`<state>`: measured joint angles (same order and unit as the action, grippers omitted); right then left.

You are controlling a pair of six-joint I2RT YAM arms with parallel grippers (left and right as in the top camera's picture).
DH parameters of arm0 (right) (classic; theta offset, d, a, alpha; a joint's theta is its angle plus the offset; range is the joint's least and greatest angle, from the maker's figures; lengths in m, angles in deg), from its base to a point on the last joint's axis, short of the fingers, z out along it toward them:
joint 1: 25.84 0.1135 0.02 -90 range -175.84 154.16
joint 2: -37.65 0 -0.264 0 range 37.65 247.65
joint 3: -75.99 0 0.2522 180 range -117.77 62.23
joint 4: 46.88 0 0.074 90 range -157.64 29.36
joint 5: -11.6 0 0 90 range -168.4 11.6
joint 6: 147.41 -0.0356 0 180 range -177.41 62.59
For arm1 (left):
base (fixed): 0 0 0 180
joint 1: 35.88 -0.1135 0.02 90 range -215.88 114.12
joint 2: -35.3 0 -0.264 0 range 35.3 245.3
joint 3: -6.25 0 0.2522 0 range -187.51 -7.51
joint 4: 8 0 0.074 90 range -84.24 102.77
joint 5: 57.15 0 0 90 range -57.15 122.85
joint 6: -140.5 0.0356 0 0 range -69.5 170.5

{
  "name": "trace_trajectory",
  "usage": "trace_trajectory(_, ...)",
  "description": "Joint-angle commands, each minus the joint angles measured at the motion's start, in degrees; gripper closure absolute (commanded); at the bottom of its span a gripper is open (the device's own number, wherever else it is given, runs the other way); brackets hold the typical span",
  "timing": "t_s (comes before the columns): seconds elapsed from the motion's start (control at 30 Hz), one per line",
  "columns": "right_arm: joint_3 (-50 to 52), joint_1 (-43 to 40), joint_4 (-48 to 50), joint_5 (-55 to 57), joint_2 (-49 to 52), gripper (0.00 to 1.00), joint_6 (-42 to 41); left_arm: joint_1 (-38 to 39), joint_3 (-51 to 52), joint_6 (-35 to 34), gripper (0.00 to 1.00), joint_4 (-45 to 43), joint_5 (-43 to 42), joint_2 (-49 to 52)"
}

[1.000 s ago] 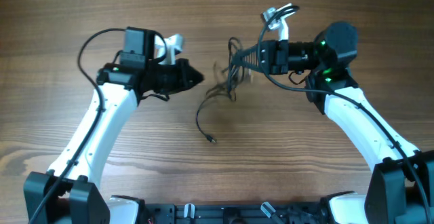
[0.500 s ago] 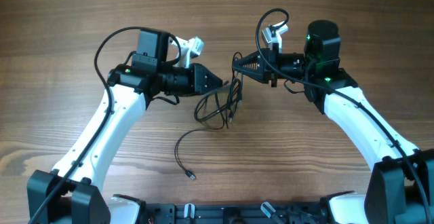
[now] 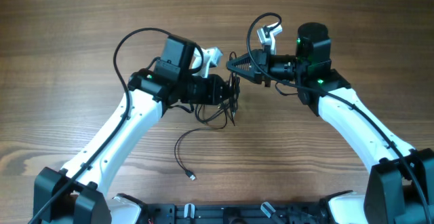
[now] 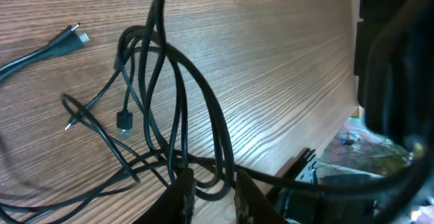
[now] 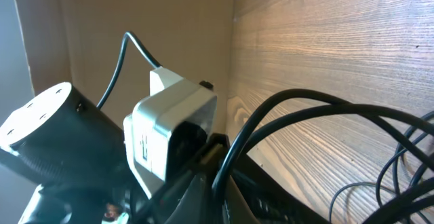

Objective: Untangle cables

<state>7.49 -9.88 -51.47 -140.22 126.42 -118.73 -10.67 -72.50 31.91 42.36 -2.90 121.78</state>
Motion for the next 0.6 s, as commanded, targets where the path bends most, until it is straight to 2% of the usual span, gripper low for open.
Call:
trace_trajectory(0.0, -0.1, 0.4, 0.1, 0.7, 0.2, 0.96, 1.3, 1.4, -0.5, 0.0, 0.78, -0.3, 1.4, 2.0)
trace_trajectory(0.13, -0.1, 0.4, 0.1, 0.3, 0.2, 0.96, 1.4, 1.5, -0.5, -0.4, 0.79, -2.0, 1.3, 2.4)
trace_trajectory(0.33, -0.1, 0.4, 0.1, 0.2, 0.2, 0.96, 1.4, 1.4, -0.5, -6.2, 0.79, -7.4, 1.4, 2.4)
trace_trajectory(0.57, -0.1, 0.4, 0.1, -0.1, 0.2, 0.96, 0.5, 1.6, -0.5, -12.4, 0.88, -8.6, 3.6, 2.4)
